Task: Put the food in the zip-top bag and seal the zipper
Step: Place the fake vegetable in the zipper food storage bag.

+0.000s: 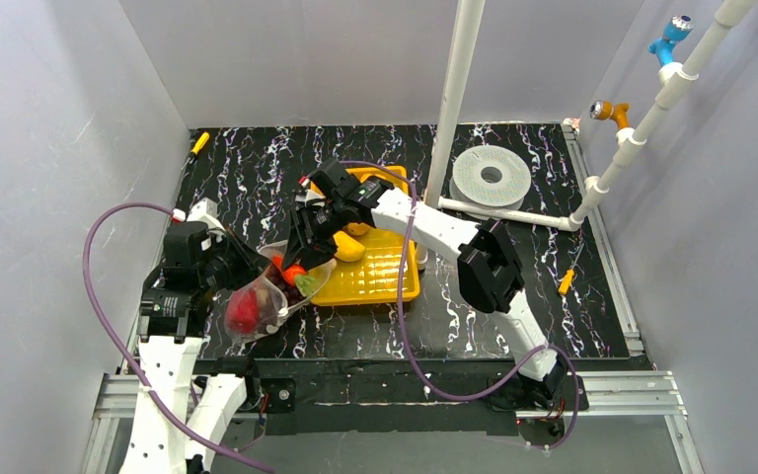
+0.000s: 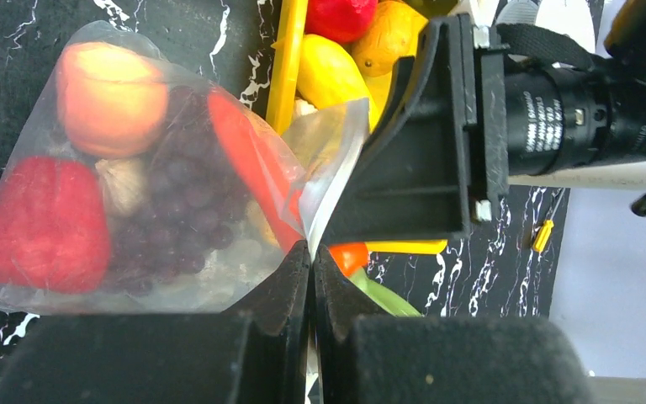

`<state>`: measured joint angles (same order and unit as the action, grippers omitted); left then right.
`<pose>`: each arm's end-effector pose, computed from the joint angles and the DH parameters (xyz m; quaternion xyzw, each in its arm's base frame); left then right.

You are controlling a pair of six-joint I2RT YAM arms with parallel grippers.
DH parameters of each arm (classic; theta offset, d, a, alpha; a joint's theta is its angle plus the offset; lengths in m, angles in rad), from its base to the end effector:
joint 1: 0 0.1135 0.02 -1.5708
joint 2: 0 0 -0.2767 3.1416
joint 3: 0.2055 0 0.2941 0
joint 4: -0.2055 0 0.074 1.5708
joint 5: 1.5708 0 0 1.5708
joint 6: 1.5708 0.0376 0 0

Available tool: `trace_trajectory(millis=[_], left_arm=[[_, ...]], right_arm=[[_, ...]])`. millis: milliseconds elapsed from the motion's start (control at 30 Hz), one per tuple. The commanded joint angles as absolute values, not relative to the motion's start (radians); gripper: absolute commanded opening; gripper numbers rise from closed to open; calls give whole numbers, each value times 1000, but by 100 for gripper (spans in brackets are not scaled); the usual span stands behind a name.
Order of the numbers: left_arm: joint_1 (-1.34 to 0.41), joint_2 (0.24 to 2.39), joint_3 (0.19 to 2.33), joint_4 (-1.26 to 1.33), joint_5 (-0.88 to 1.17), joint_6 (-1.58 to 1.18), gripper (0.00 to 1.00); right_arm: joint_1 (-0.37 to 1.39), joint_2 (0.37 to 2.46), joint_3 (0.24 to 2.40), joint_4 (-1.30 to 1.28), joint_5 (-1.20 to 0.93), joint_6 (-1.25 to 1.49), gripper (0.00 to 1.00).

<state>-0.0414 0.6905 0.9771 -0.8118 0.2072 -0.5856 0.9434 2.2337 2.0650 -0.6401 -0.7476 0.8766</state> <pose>0.1613 -0.0144 0.3731 -0.1819 0.8440 -0.2384 0.4448 0.3047 0.4637 0.2689 0.1646 -0.8592 -0.4813 0.0552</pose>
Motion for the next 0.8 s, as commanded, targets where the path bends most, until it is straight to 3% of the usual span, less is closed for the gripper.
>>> trace_trajectory(millis=[0,567,767], left_arm=[[-42,675,1008,-818,241,-599,0],[-42,697,999,-764,309,-665,0],[-42,718,1002,-751,310,-673,0]], right_arm=[[939,2195,2012,-459,-685,946,1],[1022,2181,2067,-566,-274,967,2],[1073,2181,2121,-643,-170,918,11]])
